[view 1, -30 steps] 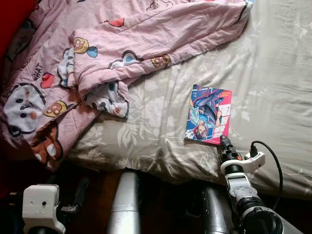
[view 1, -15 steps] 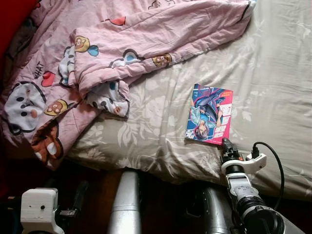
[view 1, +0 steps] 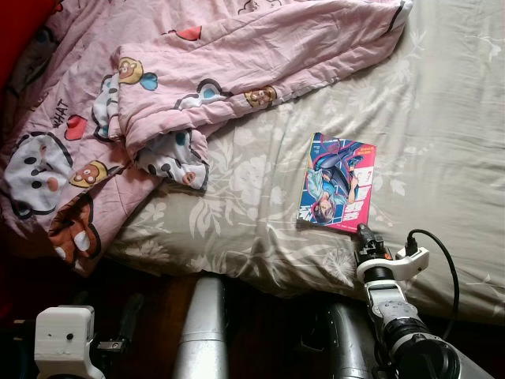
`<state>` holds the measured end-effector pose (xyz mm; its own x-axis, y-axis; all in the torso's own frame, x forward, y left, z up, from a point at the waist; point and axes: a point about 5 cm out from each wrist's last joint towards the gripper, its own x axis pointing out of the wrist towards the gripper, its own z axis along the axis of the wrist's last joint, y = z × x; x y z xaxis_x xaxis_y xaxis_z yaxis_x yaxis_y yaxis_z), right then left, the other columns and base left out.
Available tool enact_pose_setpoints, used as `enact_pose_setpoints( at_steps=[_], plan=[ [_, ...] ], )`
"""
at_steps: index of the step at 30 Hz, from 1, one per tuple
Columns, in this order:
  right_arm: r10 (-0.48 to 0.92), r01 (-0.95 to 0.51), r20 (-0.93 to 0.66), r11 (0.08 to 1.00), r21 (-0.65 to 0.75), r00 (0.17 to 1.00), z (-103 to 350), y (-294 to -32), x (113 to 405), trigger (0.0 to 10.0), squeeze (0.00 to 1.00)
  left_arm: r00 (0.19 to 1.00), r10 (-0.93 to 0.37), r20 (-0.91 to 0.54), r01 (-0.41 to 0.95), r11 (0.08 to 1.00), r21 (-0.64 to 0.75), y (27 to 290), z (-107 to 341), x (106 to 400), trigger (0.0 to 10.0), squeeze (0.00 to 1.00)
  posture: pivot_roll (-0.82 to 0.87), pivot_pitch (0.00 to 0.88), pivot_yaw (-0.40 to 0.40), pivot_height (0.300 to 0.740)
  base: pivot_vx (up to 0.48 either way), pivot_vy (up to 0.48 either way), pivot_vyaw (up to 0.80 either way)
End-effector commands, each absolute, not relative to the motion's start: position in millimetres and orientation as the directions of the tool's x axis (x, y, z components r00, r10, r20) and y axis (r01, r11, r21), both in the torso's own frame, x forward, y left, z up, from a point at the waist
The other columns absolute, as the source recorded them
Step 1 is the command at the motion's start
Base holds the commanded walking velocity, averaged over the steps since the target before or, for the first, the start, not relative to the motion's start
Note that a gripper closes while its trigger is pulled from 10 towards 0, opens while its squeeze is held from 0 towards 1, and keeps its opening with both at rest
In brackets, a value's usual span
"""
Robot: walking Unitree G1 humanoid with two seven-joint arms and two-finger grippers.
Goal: Clean up the room
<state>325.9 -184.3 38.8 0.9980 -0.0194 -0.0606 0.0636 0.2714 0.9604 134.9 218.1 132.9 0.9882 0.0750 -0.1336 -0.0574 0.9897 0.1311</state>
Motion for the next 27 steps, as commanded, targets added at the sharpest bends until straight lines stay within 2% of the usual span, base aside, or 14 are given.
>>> enact_pose_setpoints(
  at_steps=[1, 7, 8, 9, 10, 11, 12, 15, 19, 20, 26, 27],
  plan=[
    [0.017, 0.105, -0.113, 0.265, 0.959, 0.993, 25, -175, 316, 0.0, 0.0, 0.978, 0.101, -0.182, -0.077, 0.988, 0.136, 222, 120, 132, 10.0, 0.0, 0.37, 0.64, 0.095, 0.632, 0.0, 0.0, 0.0],
    [0.059, 0.046, -0.07, 0.331, 0.942, 0.996, 26, -170, 315, 0.0, 0.0, 0.985, 0.106, -0.14, -0.089, 0.989, 0.118, 220, 111, 157, 10.0, 0.0, 0.31, 0.551, 0.051, 0.632, 0.0, 0.0, 0.0],
    [0.072, 0.035, -0.066, 0.376, 0.926, 0.995, 25, -169, 313, 0.0, 0.0, 0.985, 0.105, -0.135, -0.089, 0.989, 0.115, 220, 105, 166, 10.0, 0.0, 0.3, 0.511, 0.04, 0.632, 0.0, 0.0, 0.0],
    [0.072, 0.035, -0.066, 0.376, 0.926, 0.995, 25, -169, 313, 0.0, 0.0, 0.985, 0.105, -0.135, -0.089, 0.989, 0.115, 220, 105, 166, 10.0, 0.0, 0.3, 0.511, 0.04, 0.632, 0.0, 0.0, 0.0],
    [0.088, 0.007, -0.051, 0.435, 0.9, 0.995, 25, -168, 311, 0.0, 0.0, 0.986, 0.103, -0.129, -0.088, 0.989, 0.114, 220, 102, 171, 10.0, 0.0, 0.29, 0.502, 0.038, 0.632, 0.0, 0.0, 0.0],
    [0.087, 0.004, -0.048, 0.45, 0.893, 0.995, 25, -168, 311, 0.0, 0.0, 0.986, 0.104, -0.129, -0.09, 0.989, 0.114, 221, 99, 175, 10.0, 0.0, 0.28, 0.473, 0.031, 0.632, 0.0, 0.0, 0.0],
    [0.067, -0.004, -0.029, 0.451, 0.892, 0.997, 25, -171, 309, 0.0, 0.0, 0.986, 0.108, -0.13, -0.094, 0.989, 0.114, 223, 93, 182, 10.0, 0.0, 0.27, 0.435, 0.026, 0.632, 0.0, 0.0, 0.0],
    [0.057, -0.015, -0.013, 0.465, 0.885, 0.998, 25, -173, 307, 0.0, 0.0, 0.985, 0.113, -0.132, -0.098, 0.988, 0.116, 226, 88, 187, 10.0, 0.0, 0.25, 0.403, 0.02, 0.632, 0.0, 0.0, 0.0],
    [0.032, -0.026, 0.011, 0.533, 0.846, 0.999, 19, -176, 291, 0.0, 0.0, 0.982, 0.121, -0.146, -0.104, 0.987, 0.123, 232, 71, 205, 10.0, 0.0, 0.21, 0.334, 0.019, 0.632, 0.0, 0.0, 0.0],
    [0.018, -0.02, 0.012, 0.577, 0.817, 1.0, 16, -180, 280, 0.0, 0.0, 0.982, 0.121, -0.147, -0.103, 0.987, 0.126, 234, 66, 211, 10.0, 0.0, 0.2, 0.311, 0.022, 0.632, 0.0, 0.0, 0.0],
    [-0.041, 0.028, -0.003, 0.634, 0.773, 0.999, 13, -190, 260, 0.0, 0.0, 0.984, 0.119, -0.136, -0.103, 0.987, 0.124, 236, 63, 227, 10.0, 0.0, 0.18, 0.273, 0.022, 0.632, 0.0, 0.0, 0.0],
    [-0.033, 0.024, -0.002, 0.674, 0.739, 0.999, 14, -192, 255, 0.0, 0.0, 0.985, 0.117, -0.127, -0.102, 0.987, 0.121, 236, 62, 233, 10.0, 0.0, 0.17, 0.257, 0.021, 0.632, 0.0, 0.0, 0.0]
  ],
)
